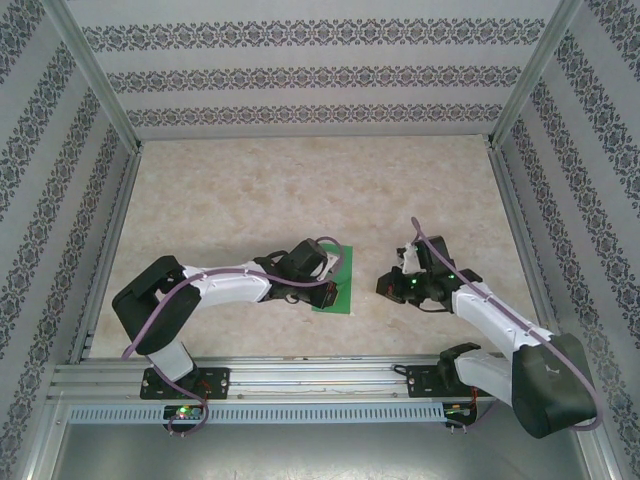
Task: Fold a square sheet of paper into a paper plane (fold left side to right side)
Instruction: Fold the triangle a second time at the center of the table.
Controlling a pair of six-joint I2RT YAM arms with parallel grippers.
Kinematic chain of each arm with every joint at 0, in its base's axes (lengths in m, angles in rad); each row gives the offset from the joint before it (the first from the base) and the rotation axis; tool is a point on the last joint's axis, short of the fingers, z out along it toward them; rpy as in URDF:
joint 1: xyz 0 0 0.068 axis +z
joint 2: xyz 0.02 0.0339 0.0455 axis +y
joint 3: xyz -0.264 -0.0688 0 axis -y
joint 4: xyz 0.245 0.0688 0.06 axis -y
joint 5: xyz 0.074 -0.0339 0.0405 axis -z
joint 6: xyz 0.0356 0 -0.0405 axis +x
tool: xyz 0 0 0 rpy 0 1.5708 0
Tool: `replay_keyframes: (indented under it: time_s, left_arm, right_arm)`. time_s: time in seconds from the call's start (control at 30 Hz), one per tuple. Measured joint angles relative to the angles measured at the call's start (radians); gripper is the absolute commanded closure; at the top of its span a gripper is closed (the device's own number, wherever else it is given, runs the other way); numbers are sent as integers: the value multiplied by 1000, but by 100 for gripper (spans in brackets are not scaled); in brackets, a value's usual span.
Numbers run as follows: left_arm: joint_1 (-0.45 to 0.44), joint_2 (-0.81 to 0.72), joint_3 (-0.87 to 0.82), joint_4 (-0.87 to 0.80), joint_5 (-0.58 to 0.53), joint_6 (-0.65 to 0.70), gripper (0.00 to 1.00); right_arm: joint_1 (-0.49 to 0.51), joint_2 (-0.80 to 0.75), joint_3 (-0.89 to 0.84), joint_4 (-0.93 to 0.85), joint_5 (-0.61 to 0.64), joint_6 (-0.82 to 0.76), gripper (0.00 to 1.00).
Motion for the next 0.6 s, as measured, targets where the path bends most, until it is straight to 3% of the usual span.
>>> replay_keyframes:
  time_s: [0.23,0.6]
  left_arm:
    - [25,0,-21,40,34,-39,100]
    - [26,1,-23,54,53,-76,100]
  right_arm:
    - [126,66,-36,121,3,63,100]
    - [232,168,-39,266,28,135,100]
